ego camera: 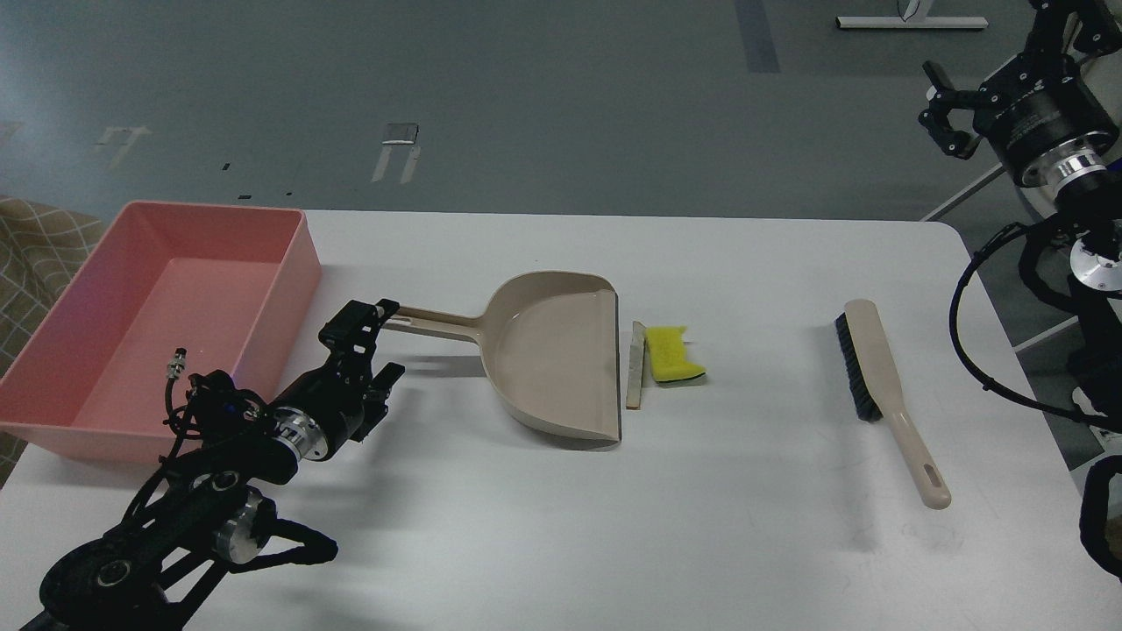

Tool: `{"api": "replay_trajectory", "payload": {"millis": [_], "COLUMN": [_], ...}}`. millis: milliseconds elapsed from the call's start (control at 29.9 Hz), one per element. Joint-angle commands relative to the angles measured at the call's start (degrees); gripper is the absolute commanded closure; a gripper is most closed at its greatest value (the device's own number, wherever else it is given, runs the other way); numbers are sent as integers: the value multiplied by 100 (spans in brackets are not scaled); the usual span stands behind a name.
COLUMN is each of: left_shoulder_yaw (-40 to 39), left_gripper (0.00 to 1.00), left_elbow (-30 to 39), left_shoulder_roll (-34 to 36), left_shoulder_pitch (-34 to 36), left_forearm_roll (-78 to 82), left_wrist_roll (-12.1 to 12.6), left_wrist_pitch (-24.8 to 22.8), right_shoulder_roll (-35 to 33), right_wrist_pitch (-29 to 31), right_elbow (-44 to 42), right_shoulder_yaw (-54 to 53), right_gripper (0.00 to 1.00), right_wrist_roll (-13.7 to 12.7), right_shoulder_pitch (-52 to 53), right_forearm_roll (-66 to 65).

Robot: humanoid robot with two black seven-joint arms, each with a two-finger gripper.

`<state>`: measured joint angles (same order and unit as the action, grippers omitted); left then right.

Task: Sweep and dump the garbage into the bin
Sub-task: 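Move the left gripper to the beige dustpan handle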

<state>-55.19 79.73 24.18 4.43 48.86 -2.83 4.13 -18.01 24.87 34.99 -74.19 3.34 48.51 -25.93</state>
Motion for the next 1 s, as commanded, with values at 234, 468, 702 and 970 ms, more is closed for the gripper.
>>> {"api": "replay_trajectory", "payload": {"millis": [234,468,702,970], "left_shoulder_yaw": [105,122,122,122], "left_gripper": [7,24,41,40], "left_elbow": [-801,-854,-837,-837], "left_shoulder_roll": [-264,-334,-414,-493], "left_shoulder_pitch": [611,690,673,717], "left_forearm_roll": [1,1,36,36], "left_wrist_roll": [2,2,-7,2], "left_wrist_pitch": [35,26,44,70], "right_shoulder_roll": [-1,-1,-1,-1], "right_wrist_pitch": [0,0,0,0], "right_elbow": [-1,-1,-1,-1], "right_shoulder_yaw": [1,1,1,1], "right_gripper": [0,0,0,0], "right_wrist_roll": [0,0,0,0], "right_shoulder_pitch": [-9,-44,-88,-96], "right_forearm_roll": [0,0,0,0]}}
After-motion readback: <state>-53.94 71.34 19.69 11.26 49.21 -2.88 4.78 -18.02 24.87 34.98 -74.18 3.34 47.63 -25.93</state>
